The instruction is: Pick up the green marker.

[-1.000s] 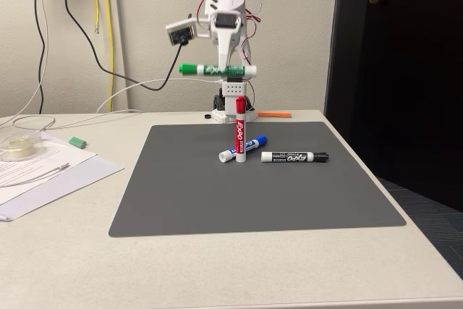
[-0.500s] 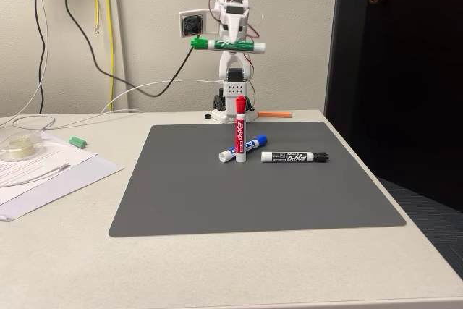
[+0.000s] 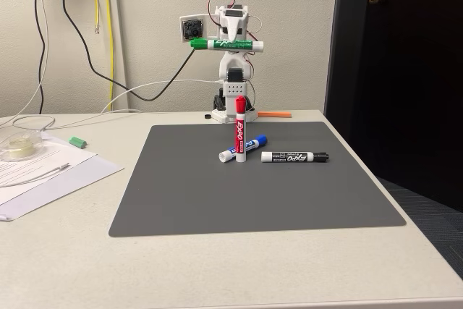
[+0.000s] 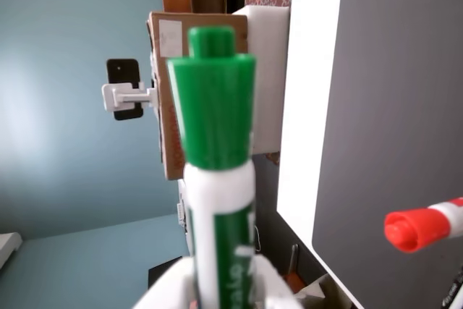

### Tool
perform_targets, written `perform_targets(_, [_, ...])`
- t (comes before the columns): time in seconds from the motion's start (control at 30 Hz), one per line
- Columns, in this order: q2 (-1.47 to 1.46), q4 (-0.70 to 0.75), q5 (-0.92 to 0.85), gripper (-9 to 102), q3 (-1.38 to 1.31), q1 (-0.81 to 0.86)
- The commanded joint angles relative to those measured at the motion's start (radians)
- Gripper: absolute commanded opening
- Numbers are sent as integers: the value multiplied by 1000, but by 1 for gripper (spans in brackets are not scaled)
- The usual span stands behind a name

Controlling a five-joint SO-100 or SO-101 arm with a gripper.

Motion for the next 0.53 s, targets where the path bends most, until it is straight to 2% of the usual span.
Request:
perform_targets(0.0, [11,-6,2,0,0,3])
perform_targets(0.5, [-12,-15,11,0,2,8])
